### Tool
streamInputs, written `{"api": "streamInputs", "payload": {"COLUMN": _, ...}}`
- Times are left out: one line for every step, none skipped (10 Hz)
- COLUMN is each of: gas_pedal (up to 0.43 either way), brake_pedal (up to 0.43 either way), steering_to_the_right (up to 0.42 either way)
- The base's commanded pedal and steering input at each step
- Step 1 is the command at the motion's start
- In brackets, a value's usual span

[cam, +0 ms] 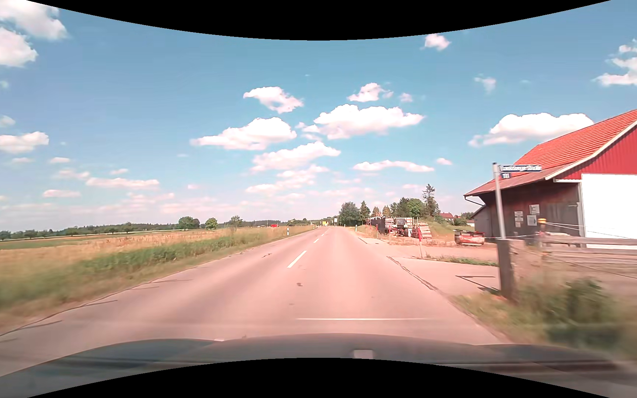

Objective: Follow the waypoints while adhering to traffic rules and regulations

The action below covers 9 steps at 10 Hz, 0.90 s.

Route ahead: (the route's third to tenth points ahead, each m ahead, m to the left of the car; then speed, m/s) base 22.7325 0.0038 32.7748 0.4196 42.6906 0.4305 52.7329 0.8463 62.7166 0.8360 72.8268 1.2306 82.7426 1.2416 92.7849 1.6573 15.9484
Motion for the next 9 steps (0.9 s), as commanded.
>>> {"api": "streamInputs", "payload": {"gas_pedal": 0.157, "brake_pedal": 0.0, "steering_to_the_right": 0.002}}
{"api": "streamInputs", "payload": {"gas_pedal": 0.157, "brake_pedal": 0.0, "steering_to_the_right": 0.002}}
{"api": "streamInputs", "payload": {"gas_pedal": 0.157, "brake_pedal": 0.0, "steering_to_the_right": 0.002}}
{"api": "streamInputs", "payload": {"gas_pedal": 0.157, "brake_pedal": 0.0, "steering_to_the_right": 0.001}}
{"api": "streamInputs", "payload": {"gas_pedal": 0.157, "brake_pedal": 0.0, "steering_to_the_right": 0.002}}
{"api": "streamInputs", "payload": {"gas_pedal": 0.157, "brake_pedal": 0.0, "steering_to_the_right": 0.001}}
{"api": "streamInputs", "payload": {"gas_pedal": 0.157, "brake_pedal": 0.0, "steering_to_the_right": 0.001}}
{"api": "streamInputs", "payload": {"gas_pedal": 0.157, "brake_pedal": 0.0, "steering_to_the_right": 0.001}}
{"api": "streamInputs", "payload": {"gas_pedal": 0.157, "brake_pedal": 0.0, "steering_to_the_right": 0.001}}
